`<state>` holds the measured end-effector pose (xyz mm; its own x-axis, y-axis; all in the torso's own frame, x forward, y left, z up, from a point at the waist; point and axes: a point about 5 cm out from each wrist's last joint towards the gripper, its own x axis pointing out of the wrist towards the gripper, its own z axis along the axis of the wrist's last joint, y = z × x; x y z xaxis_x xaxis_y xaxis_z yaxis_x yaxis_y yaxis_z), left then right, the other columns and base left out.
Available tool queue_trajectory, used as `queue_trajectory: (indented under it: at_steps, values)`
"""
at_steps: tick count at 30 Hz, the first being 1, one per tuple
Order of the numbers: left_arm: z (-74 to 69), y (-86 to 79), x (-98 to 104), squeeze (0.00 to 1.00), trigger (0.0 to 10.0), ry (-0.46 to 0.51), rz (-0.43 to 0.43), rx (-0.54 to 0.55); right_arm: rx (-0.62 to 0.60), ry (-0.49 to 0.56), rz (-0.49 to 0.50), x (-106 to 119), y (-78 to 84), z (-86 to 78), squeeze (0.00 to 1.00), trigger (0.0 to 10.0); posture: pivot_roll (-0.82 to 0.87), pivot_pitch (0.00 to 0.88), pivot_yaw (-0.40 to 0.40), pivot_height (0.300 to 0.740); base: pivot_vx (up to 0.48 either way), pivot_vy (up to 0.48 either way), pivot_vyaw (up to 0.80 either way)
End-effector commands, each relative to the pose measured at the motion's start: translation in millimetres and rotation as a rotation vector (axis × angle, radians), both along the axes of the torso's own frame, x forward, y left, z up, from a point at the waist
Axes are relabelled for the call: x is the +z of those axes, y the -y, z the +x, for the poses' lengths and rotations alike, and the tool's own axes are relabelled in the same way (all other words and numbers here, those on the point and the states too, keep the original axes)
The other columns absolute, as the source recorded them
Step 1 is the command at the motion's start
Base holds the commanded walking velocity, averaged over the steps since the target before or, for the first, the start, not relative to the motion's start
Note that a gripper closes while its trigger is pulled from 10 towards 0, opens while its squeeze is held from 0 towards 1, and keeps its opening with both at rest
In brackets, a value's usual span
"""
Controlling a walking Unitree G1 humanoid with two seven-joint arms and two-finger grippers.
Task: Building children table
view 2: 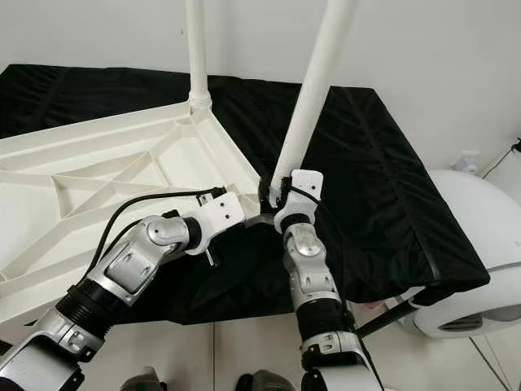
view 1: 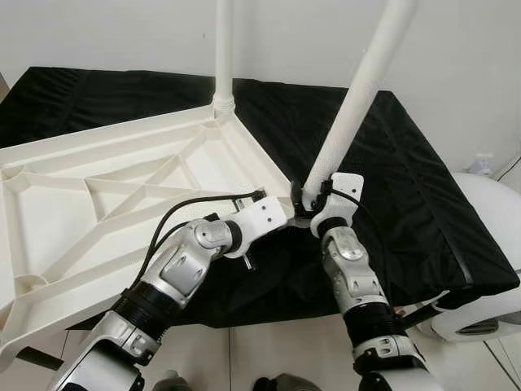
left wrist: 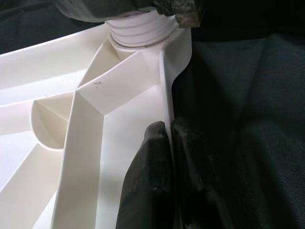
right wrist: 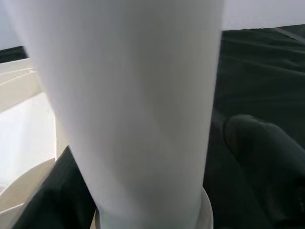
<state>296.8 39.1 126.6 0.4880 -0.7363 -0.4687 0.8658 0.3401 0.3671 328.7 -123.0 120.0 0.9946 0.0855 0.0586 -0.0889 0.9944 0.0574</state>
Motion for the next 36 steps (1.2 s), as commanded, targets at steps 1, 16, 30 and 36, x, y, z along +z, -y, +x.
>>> queue_trajectory:
  at_steps: [1, 16, 30, 36]
  values:
    - [-11.7, 10.7, -7, 0.0, 10.0, -0.039, -0.003, -0.095, 0.014, -0.027, 0.005, -10, 11.6, -3.0, 1.0, 10.0, 0.05, 0.0, -0.11, 0.74, 0.0, 0.0, 0.0]
    - [-12.0, 11.8, -5, 0.0, 10.0, -0.033, -0.003, -0.105, 0.377, 0.032, -0.059, 2, 37.8, 3.8, 0.0, 10.0, 0.05, 0.0, -0.104, 0.74, 0.0, 0.0, 0.0]
    - [-13.0, 12.4, -3, 0.0, 10.0, -0.029, 0.002, -0.119, 0.552, 0.07, -0.087, 21, 26.8, 23.1, 0.0, 10.0, 0.06, 0.0, -0.091, 0.74, 0.0, 0.0, 0.0]
    - [-12.7, 12.8, -2, 0.0, 10.0, -0.027, 0.002, -0.12, 0.607, 0.011, -0.103, 12, 27.1, 25.0, 0.0, 8.5, 0.06, 0.0, -0.091, 0.74, 0.0, 0.0, 0.0]
